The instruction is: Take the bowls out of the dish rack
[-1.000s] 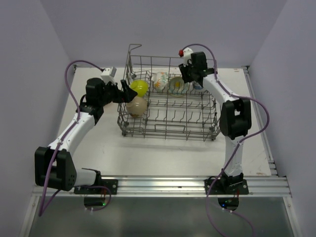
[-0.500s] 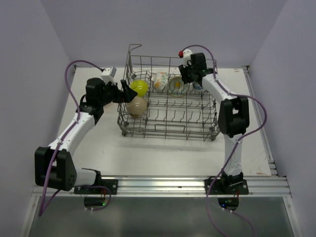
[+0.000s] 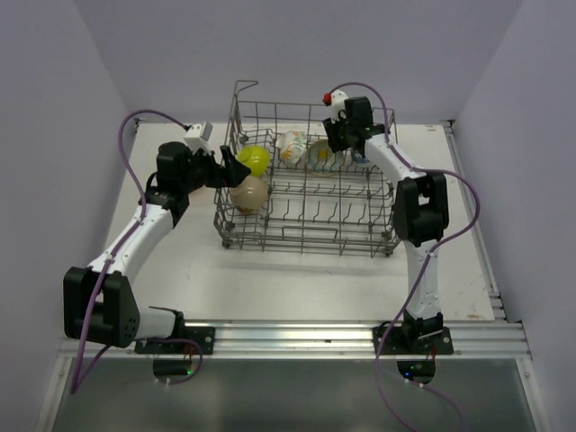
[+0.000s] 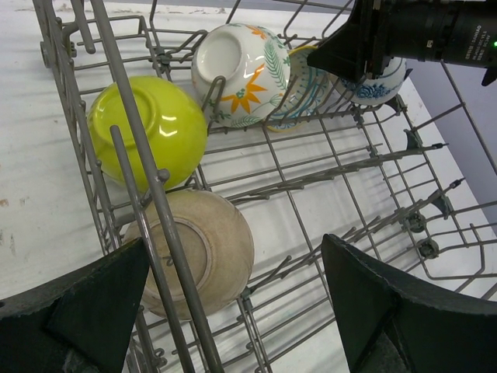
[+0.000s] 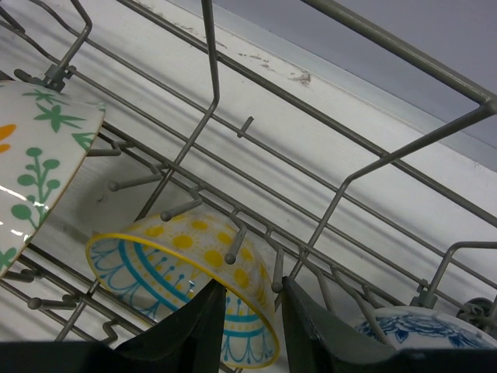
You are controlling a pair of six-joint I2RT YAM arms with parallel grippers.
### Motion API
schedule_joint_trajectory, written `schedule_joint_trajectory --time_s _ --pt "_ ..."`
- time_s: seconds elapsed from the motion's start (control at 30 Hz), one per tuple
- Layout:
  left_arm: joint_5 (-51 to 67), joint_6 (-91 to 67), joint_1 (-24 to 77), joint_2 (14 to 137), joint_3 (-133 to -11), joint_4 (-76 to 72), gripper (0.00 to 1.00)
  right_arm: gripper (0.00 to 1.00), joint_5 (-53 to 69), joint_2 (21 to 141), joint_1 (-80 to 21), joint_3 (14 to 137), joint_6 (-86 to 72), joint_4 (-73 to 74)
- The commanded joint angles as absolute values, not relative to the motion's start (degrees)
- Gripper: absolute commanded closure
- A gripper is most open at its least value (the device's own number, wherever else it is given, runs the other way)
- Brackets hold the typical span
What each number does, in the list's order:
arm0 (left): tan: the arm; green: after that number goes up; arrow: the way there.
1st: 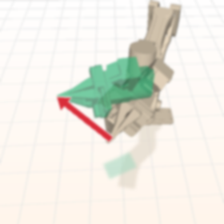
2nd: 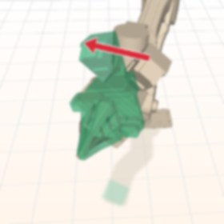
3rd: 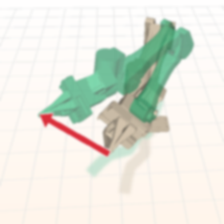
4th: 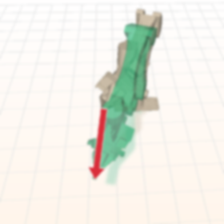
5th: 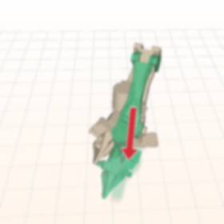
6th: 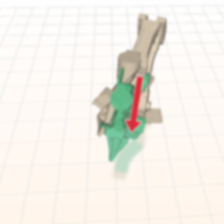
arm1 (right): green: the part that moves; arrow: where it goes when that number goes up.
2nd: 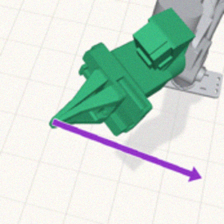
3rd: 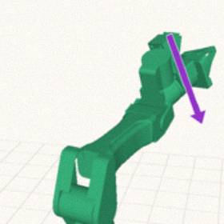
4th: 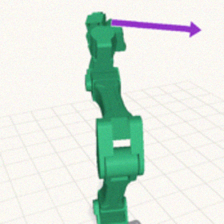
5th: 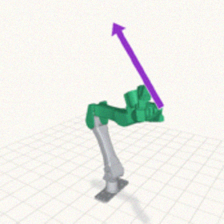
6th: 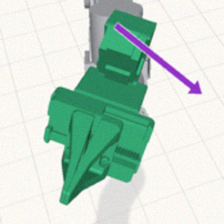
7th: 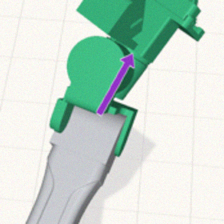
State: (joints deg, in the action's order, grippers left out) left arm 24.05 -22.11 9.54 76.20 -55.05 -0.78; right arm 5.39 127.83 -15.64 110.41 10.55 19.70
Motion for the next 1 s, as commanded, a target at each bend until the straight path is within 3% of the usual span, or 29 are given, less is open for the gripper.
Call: schedule_joint_trajectory --time_s 0.0,0.17,0.37,0.4,0.97 --pt "25.22 -22.94 9.93 76.82 -56.43 -1.84 0.05 0.62 3.52 129.72 -15.38 113.72 12.21 21.27" --pt "25.31 -23.03 9.93 77.08 -56.43 -1.85 0.05 0.71 5.01 132.18 -15.38 117.33 13.97 25.21" --pt "25.22 -23.03 9.93 77.26 -56.43 -1.85 0.05 0.92 6.06 131.58 -15.12 118.48 15.12 25.58" --pt "25.22 -23.03 9.93 77.26 -56.43 -1.85 0.05 1.0 6.33 131.22 -15.12 118.39 15.12 25.32" --pt "24.61 -22.94 9.93 77.61 -56.25 -1.85 0.05 1.0 7.03 116.2 -15.55 108.12 14.15 16.62"
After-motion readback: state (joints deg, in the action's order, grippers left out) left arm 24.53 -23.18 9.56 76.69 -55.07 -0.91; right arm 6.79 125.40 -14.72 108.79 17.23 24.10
